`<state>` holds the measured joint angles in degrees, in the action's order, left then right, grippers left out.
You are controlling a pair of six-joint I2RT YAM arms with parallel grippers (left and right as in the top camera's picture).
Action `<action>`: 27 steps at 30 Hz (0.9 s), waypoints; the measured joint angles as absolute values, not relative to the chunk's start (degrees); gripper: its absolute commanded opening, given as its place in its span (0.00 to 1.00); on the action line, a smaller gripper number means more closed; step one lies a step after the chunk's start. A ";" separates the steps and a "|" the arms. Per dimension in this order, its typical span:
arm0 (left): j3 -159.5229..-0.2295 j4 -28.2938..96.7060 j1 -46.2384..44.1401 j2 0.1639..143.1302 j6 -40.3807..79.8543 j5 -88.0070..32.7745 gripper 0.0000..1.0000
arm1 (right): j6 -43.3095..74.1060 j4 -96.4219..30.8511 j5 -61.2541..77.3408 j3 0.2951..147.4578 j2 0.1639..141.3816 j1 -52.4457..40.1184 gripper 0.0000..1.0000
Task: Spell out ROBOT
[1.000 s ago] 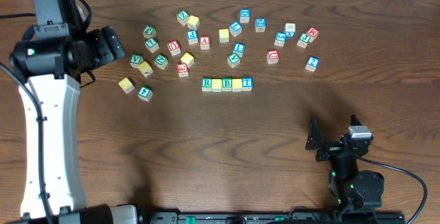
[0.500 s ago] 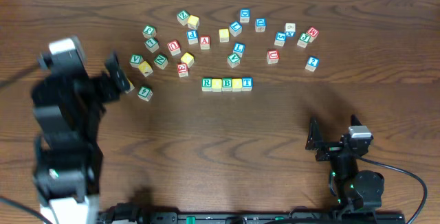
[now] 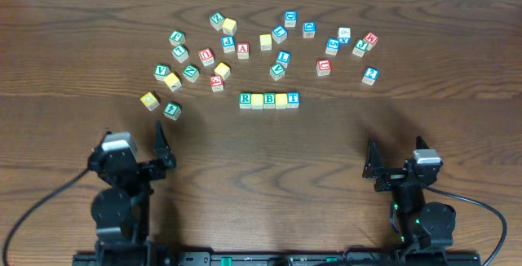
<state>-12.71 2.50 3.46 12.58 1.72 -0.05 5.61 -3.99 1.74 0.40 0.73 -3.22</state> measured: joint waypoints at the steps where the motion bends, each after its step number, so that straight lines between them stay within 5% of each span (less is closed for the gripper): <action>1: -11.29 2.46 3.46 10.70 1.41 -0.05 0.98 | 5.61 -4.01 1.74 0.40 0.73 -3.22 0.99; 27: -1.45 2.09 3.46 0.62 -1.32 -0.10 0.98 | 5.61 -3.99 1.74 0.40 0.73 -3.22 0.99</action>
